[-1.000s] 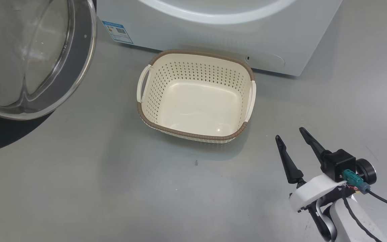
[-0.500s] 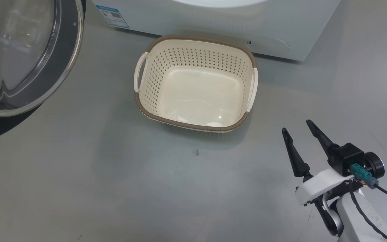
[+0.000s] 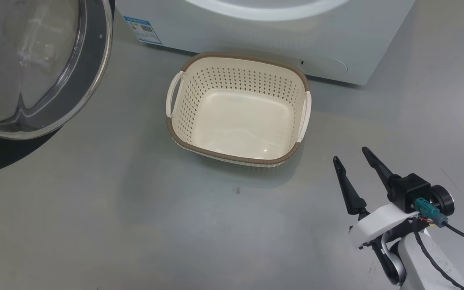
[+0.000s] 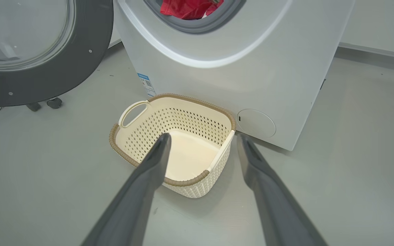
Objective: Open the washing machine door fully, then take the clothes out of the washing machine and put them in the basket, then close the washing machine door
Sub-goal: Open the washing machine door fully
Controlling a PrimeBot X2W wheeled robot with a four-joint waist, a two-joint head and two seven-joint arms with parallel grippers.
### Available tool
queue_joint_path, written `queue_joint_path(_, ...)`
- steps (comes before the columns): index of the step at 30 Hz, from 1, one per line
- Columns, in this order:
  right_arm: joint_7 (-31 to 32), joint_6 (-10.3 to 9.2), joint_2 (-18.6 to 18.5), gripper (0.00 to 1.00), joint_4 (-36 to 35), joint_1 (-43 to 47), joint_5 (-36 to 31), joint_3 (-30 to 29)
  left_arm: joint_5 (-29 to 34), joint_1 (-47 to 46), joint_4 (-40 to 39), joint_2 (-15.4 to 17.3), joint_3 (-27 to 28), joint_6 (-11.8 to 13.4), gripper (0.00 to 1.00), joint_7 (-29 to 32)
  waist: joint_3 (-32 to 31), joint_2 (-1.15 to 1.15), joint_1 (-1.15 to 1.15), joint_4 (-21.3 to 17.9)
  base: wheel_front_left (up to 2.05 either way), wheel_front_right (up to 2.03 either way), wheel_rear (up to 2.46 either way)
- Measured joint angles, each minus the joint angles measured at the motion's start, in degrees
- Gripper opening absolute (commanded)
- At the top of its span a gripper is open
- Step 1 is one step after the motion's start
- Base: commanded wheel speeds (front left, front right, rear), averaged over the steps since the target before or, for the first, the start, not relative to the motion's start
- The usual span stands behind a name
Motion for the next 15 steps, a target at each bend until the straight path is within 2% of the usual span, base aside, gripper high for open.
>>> queue_joint_path(15, -1.23, 0.45, 2.33, 1.0, 2.48, -0.07, 1.78, -0.11, 4.66, 0.74, 0.43, -1.77, -5.76, -2.27, 0.0, -1.8, -6.38, 0.0, 0.0, -0.9, 0.0, 0.0, 0.0)
